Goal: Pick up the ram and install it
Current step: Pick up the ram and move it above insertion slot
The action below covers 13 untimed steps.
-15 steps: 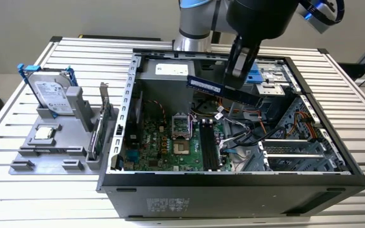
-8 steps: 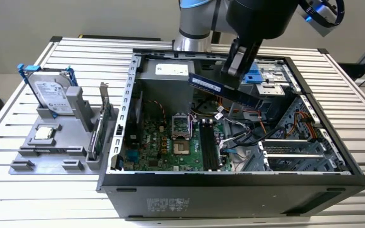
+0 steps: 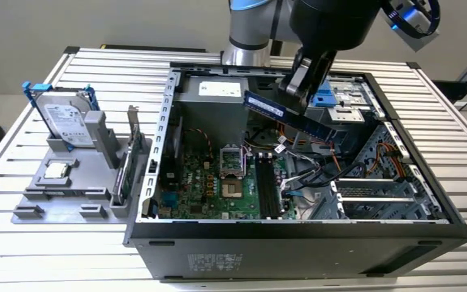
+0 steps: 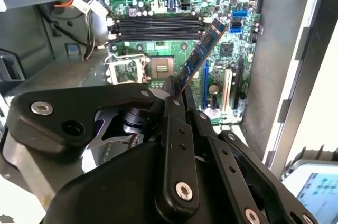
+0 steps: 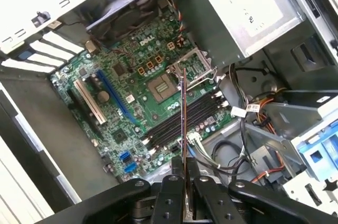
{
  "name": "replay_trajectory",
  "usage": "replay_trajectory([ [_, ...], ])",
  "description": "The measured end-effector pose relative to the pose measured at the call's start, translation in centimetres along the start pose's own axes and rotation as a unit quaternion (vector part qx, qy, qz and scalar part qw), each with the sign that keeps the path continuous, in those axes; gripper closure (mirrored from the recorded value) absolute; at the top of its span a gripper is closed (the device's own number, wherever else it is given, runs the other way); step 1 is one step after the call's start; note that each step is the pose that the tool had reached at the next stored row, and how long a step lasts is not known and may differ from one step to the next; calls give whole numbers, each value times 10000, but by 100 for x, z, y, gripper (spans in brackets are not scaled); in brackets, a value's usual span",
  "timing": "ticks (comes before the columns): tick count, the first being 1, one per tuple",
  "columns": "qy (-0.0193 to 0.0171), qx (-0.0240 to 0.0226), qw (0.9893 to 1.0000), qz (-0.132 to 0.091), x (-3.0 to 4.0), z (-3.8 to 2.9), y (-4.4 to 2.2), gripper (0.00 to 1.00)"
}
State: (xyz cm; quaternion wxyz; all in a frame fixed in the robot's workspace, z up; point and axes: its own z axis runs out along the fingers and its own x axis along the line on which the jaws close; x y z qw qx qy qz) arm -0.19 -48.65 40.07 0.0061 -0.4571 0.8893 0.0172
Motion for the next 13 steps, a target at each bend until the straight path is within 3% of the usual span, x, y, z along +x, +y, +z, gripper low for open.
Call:
replay_trajectory([
  [7,-11,11,9991,421,-1,0,0,100],
  [13,-20,22,9967,814,-1,0,1,100],
])
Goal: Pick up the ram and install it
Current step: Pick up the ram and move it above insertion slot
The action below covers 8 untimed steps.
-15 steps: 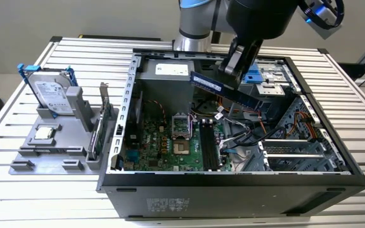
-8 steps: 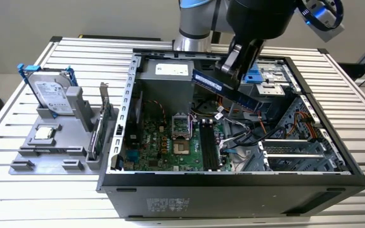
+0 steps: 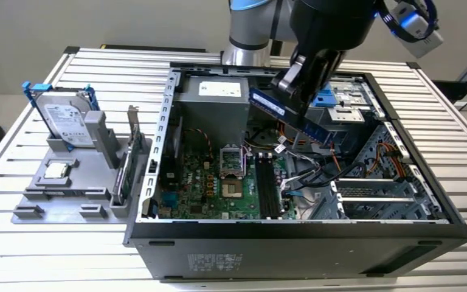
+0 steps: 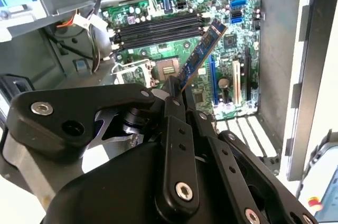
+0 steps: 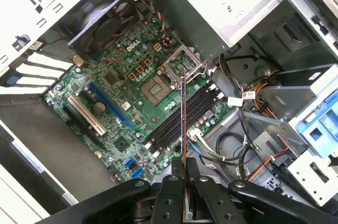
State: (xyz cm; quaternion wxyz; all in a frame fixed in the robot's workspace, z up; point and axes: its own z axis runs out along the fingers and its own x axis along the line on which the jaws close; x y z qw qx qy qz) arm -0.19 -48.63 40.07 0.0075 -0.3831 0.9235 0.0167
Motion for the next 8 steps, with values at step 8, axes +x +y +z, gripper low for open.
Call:
replay_trajectory([
  [8,-13,15,9985,548,0,0,0,100],
])
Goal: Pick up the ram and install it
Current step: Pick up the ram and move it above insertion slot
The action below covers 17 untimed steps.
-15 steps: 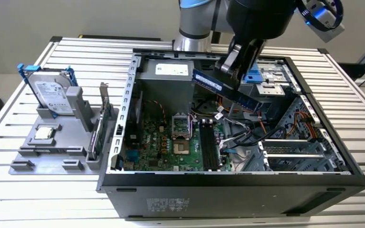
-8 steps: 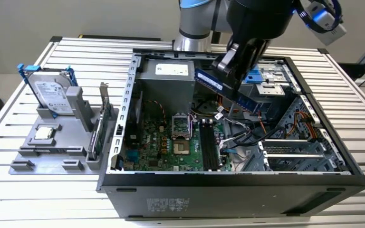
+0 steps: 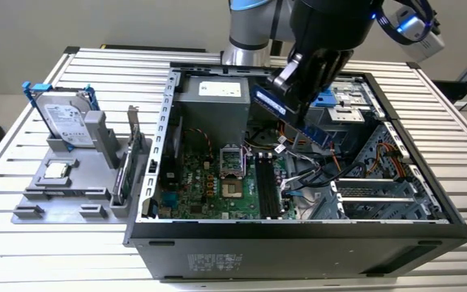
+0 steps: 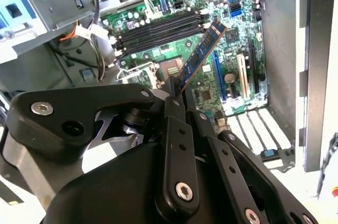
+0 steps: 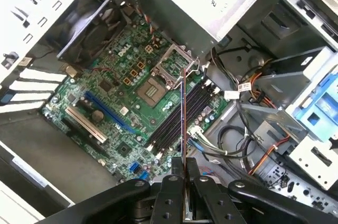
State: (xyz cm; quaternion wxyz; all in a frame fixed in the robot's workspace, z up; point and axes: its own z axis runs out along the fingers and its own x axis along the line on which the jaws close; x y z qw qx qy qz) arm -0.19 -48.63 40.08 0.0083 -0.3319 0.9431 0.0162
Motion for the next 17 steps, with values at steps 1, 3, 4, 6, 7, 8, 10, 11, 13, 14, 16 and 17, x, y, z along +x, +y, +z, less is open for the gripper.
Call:
replay_trajectory([
  [1,-2,2,10000,67,0,0,0,100],
  [3,-5,5,9998,205,0,0,0,100],
  [4,-7,7,9996,277,0,0,0,100],
  [6,-11,11,9991,413,0,0,0,100],
  [7,-13,13,9988,485,1,0,0,100],
  [8,-14,15,9984,557,1,0,0,100],
  [10,-18,19,9975,704,0,0,0,100],
  [11,-19,21,9969,781,1,0,0,100],
  [13,-24,24,9957,930,0,1,0,100],
  [14,-26,26,9950,998,0,1,0,100],
  [16,-29,31,9933,1156,0,0,0,100],
  [17,-31,33,9923,1234,0,0,0,100],
])
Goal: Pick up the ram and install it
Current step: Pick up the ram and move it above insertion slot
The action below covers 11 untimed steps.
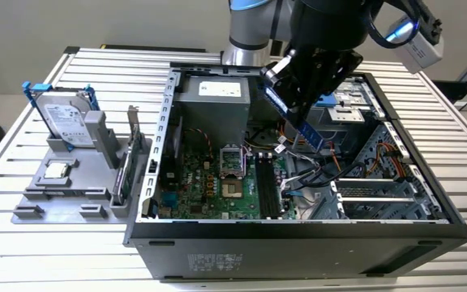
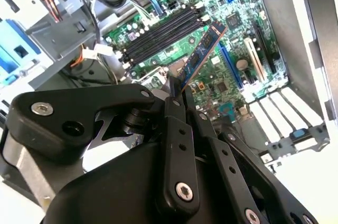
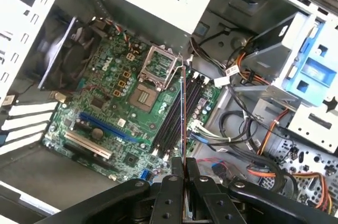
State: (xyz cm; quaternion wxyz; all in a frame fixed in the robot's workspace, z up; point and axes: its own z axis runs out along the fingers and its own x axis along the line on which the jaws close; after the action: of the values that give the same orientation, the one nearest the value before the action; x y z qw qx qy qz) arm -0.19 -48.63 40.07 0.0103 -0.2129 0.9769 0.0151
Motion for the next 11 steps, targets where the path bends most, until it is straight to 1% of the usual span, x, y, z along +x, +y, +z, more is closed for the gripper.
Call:
replay_trajectory([
  [2,-4,4,9999,158,0,0,0,100],
  [5,-10,10,9992,396,0,0,0,100],
  [8,-16,17,9980,630,0,0,0,100],
  [11,-22,23,9962,869,0,0,0,100],
])
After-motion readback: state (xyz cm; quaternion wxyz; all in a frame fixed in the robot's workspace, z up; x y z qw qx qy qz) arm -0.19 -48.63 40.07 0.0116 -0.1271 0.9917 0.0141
